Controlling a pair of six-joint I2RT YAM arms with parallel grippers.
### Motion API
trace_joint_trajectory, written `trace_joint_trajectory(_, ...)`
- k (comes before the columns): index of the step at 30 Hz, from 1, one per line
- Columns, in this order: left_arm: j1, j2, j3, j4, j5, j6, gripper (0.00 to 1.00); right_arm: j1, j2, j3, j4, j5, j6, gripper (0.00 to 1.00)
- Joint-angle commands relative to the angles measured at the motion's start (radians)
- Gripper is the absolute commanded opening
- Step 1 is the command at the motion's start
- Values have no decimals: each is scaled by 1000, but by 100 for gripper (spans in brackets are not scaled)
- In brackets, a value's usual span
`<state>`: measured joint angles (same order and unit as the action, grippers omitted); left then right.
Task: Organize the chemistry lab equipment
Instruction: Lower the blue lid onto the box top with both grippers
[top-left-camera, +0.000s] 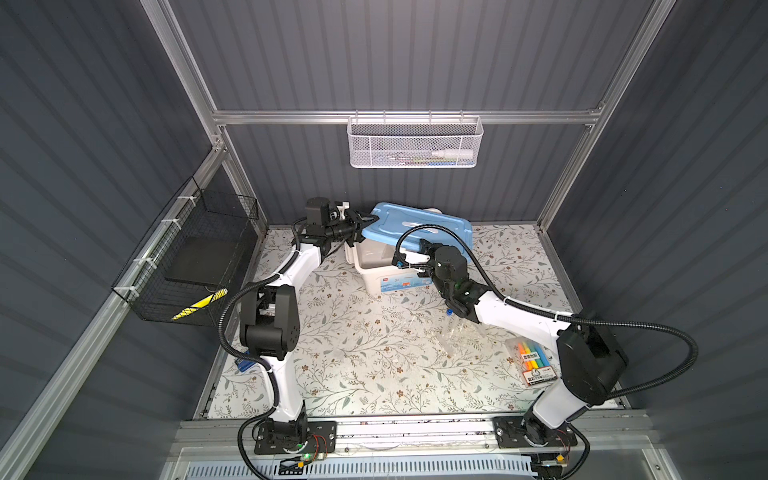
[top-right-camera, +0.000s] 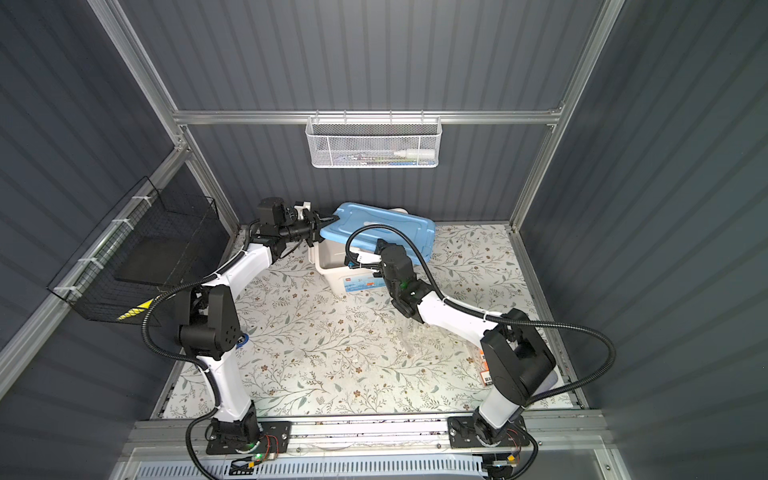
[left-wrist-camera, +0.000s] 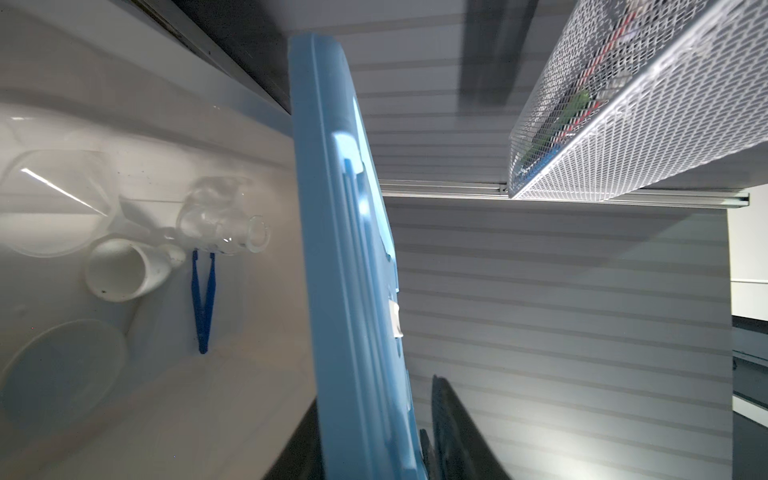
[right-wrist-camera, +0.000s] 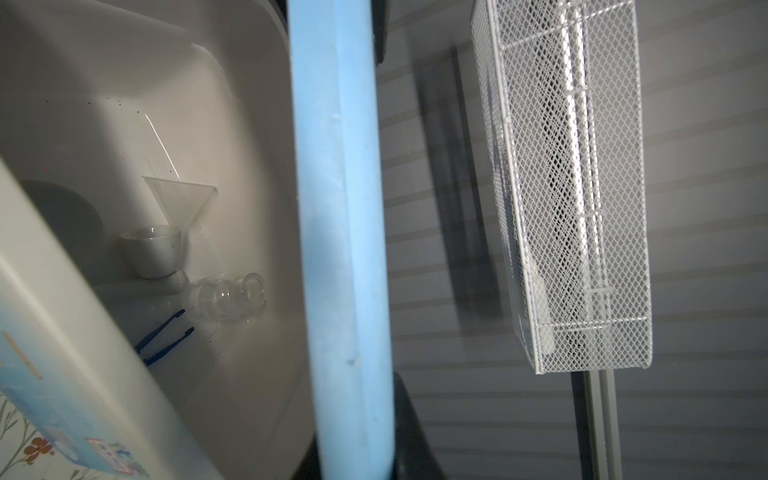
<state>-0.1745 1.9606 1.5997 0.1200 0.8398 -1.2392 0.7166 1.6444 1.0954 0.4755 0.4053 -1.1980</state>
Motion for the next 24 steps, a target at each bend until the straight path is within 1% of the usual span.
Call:
trace_joint_trajectory(1,10,5,-2,-31,24,41,34,20,21,4,11,-36,45,17)
trace_joint_trajectory(2,13,3,-7,-25,22,40,32,20,24,6,11,-36,46,17)
trace_joint_trajectory(9,25,-12,-33,-16,20,37,22,20,32,1,9,-37,54,32)
trace_joint_trajectory(15,34,-35,-72,-6,13,35,18,20,38,11,-17,-34,86,41)
trace_joint_trajectory(24,46,-89,-146,32,-11,23,15,14,39,62,-147,-50,178,59)
